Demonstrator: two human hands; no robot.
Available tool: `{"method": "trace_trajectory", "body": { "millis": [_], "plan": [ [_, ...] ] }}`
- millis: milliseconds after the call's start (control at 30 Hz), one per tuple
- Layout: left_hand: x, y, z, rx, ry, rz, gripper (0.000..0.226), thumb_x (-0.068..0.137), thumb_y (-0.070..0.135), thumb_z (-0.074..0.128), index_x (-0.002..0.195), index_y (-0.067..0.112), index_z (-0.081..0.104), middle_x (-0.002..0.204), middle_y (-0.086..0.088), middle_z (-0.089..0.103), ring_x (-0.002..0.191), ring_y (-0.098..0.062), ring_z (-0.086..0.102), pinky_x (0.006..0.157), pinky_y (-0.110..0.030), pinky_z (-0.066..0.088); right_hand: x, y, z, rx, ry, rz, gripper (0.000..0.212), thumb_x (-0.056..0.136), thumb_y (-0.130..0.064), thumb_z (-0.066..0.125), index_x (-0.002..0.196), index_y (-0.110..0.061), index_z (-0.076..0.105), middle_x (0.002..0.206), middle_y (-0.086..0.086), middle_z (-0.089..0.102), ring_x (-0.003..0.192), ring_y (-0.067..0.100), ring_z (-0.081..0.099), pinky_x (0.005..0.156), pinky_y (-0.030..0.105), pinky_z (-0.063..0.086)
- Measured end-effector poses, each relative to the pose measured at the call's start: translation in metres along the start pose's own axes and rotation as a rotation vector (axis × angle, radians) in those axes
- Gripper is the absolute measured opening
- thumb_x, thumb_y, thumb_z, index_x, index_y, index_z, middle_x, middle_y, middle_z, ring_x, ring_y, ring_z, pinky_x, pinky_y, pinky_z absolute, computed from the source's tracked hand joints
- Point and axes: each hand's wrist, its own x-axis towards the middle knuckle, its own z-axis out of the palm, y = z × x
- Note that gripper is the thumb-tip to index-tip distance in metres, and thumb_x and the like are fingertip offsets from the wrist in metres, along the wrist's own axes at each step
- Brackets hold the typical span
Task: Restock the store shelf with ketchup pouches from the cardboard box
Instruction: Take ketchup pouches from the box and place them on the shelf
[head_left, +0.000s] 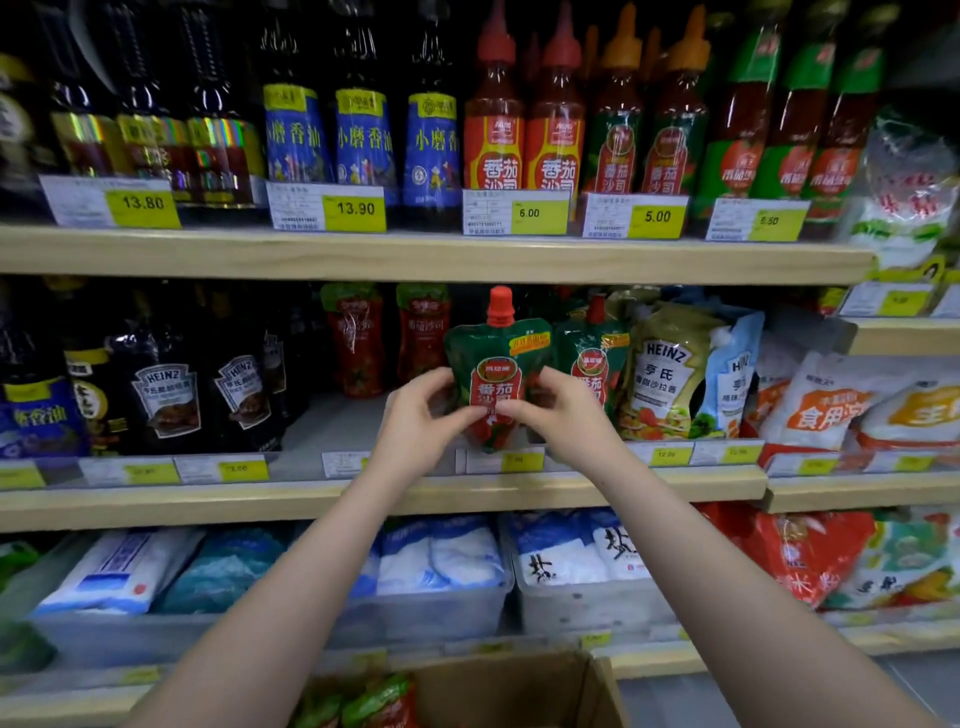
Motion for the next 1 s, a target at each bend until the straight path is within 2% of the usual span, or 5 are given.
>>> {"method": "trace_trajectory", "body": {
  "millis": [200, 533, 733, 833, 1000],
  "plan": [
    [0.025, -0.032, 0.004, 0.126, 0.015, -0.059, 0.026, 0.075, 0.021, 0.076, 0.099, 0.018, 0.068, 0.092, 0.013, 0.065, 0.085, 0.003, 0.058, 0.074, -0.003, 0.040, 0.030, 0.025, 0.018, -0.033, 0.039, 0.077, 0.028, 0.083, -0.022, 0.066, 0.110, -0.014, 0.063, 0.106, 0.001, 0.069, 0.098, 0.013, 0.063, 0.092, 0.039, 0.051],
    [0.029, -0.064, 0.021, 0.119, -0.009, -0.234, 0.032, 0.079, 0.019, 0.073, 0.099, 0.014, 0.048, 0.093, 0.000, 0.060, 0.083, -0.013, 0.062, 0.071, -0.021, 0.052, 0.028, 0.051, 0.046, -0.182, 0.290, 0.134, 0.056, 0.086, -0.020, 0.064, 0.132, -0.012, 0.033, 0.123, 0.010, 0.057, 0.109, 0.023, 0.057, 0.085, 0.029, 0.044],
    [0.022, -0.072, 0.008, 0.326, -0.187, -0.070, 0.024, 0.077, 0.006, 0.070, 0.072, 0.026, 0.056, 0.081, 0.008, 0.066, 0.083, -0.007, 0.062, 0.080, -0.027, 0.050, 0.012, 0.060, 0.046, -0.524, 0.107, 0.036, 0.016, 0.088, -0.014, 0.057, 0.102, -0.011, 0.050, 0.135, 0.004, 0.045, 0.114, 0.025, 0.052, 0.089, 0.035, 0.044],
    [0.029, -0.076, 0.005, 0.455, -0.252, -0.055, 0.015, 0.081, 0.014, 0.067, 0.079, 0.029, 0.064, 0.091, 0.009, 0.067, 0.090, -0.009, 0.061, 0.085, -0.034, 0.051, 0.015, 0.060, 0.046, -0.632, 0.046, 0.065, 0.018, 0.090, -0.009, 0.048, 0.105, -0.007, 0.058, 0.151, 0.008, 0.028, 0.128, 0.029, 0.040, 0.103, 0.038, 0.037],
    [0.052, -0.085, 0.000, 0.622, -0.461, -0.004, 0.022, 0.088, 0.018, 0.057, 0.108, 0.028, 0.060, 0.122, 0.010, 0.057, 0.110, -0.014, 0.054, 0.091, -0.040, 0.048, 0.039, 0.061, 0.051, -0.630, -0.005, 0.167, 0.028, 0.089, -0.001, 0.043, 0.114, -0.004, 0.055, 0.155, 0.011, 0.017, 0.124, 0.033, 0.047, 0.100, 0.039, 0.044]
  ]
}}
